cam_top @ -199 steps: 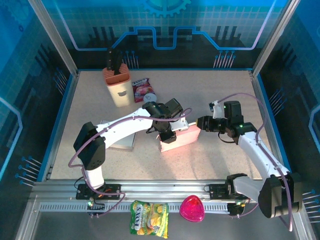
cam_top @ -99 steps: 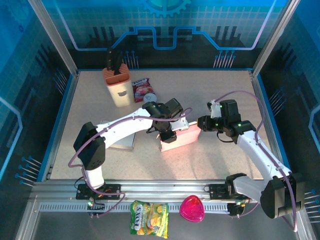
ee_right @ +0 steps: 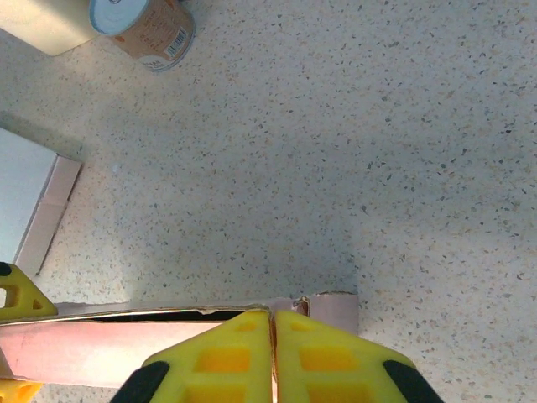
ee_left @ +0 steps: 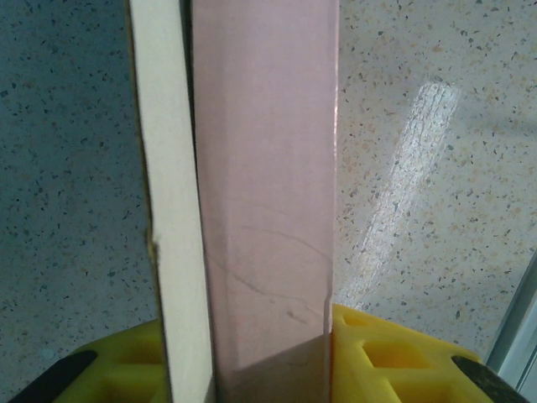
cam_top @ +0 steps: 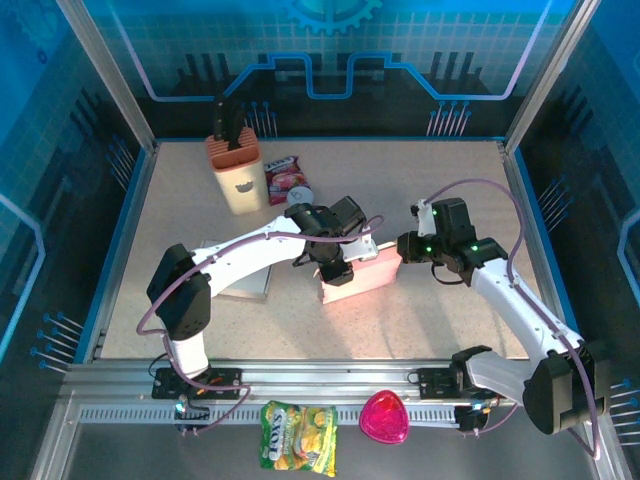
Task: Fold the paper box
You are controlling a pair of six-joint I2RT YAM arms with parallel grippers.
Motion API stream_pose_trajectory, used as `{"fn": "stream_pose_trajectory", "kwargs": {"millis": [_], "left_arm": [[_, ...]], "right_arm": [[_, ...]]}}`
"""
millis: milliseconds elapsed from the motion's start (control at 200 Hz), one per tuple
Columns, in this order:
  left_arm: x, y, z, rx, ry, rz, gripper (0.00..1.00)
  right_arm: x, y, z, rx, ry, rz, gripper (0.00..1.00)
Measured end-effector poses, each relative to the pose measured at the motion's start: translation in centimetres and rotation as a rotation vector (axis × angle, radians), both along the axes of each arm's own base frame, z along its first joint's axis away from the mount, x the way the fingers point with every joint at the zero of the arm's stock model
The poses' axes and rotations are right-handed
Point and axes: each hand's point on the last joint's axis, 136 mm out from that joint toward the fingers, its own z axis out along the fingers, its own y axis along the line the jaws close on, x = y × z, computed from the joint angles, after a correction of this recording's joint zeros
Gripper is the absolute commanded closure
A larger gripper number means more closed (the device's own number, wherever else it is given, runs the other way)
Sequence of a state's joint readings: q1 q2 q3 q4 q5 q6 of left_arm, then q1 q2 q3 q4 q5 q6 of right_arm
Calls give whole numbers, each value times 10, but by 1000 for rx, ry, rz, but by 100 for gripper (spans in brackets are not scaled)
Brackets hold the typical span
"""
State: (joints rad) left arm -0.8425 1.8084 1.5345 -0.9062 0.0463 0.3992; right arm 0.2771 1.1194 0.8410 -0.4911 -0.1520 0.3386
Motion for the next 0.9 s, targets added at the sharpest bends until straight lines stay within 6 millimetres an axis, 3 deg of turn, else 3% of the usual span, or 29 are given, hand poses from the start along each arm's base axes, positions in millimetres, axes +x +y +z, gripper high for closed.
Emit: {"fn": "stream_pose_trajectory", "kwargs": {"millis": [170,570,900], "left_arm": [[0,0,0,0,-1,0,65],[10,5,-2,30,-59,23,58],[18,13,-8,64,-93,64,54]], "right_arm": [[0,0,1,-39,-7,-5,100],[-2,-10,1,-117,5,-44,100],[-5,-2,2,-115,21,-68,100]]}}
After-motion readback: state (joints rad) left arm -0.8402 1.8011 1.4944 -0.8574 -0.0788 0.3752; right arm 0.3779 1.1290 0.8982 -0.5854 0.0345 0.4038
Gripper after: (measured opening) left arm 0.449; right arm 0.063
